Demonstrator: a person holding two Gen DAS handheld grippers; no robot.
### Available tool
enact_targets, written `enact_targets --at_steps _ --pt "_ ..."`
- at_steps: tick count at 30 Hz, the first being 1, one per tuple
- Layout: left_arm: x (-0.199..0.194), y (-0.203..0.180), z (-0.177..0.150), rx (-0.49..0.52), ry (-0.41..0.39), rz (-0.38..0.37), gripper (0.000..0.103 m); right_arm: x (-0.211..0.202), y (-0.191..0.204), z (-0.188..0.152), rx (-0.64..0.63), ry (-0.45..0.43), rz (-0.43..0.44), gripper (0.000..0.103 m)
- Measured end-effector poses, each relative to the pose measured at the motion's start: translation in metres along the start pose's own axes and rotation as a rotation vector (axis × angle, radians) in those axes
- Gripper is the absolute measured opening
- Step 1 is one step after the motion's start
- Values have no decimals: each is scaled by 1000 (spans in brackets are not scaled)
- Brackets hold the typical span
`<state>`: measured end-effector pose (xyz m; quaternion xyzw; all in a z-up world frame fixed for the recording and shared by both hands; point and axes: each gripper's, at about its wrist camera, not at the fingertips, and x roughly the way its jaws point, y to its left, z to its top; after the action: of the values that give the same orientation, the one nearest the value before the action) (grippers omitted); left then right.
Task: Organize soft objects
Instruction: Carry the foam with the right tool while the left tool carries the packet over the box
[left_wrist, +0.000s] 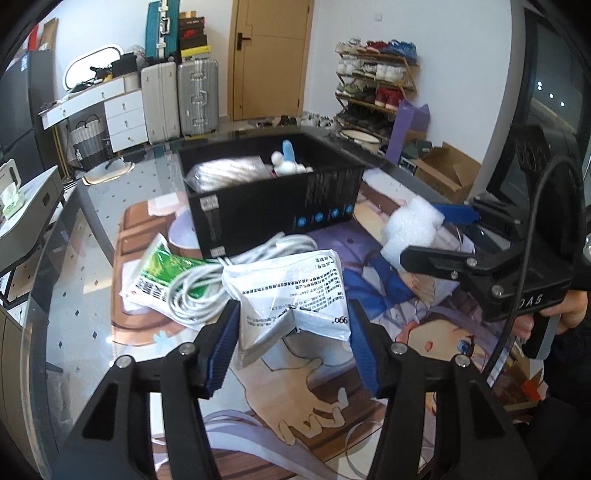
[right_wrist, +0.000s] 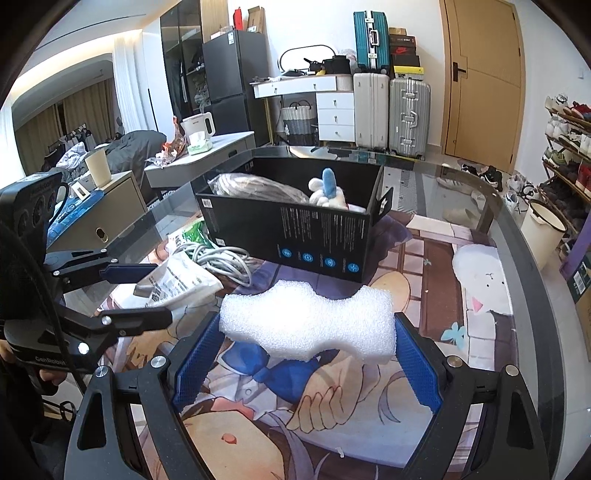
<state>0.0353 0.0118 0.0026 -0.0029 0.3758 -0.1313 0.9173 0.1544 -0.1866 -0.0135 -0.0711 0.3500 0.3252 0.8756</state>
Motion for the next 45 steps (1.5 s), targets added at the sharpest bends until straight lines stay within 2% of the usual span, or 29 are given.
enact_targets --at_steps 12,19,26,45 --pt "-24 16 23 -58 -114 34 56 -17 0 11 9 -95 12 91" --pt "-28 22 45 -67 -163 69 56 -24 1 29 13 -165 19 91" --pt "-28 28 67 -60 -202 95 56 -22 -2 48 19 -196 13 91" --pt "13 42 112 -54 -186 108 56 18 -12 84 -9 -183 -8 91"
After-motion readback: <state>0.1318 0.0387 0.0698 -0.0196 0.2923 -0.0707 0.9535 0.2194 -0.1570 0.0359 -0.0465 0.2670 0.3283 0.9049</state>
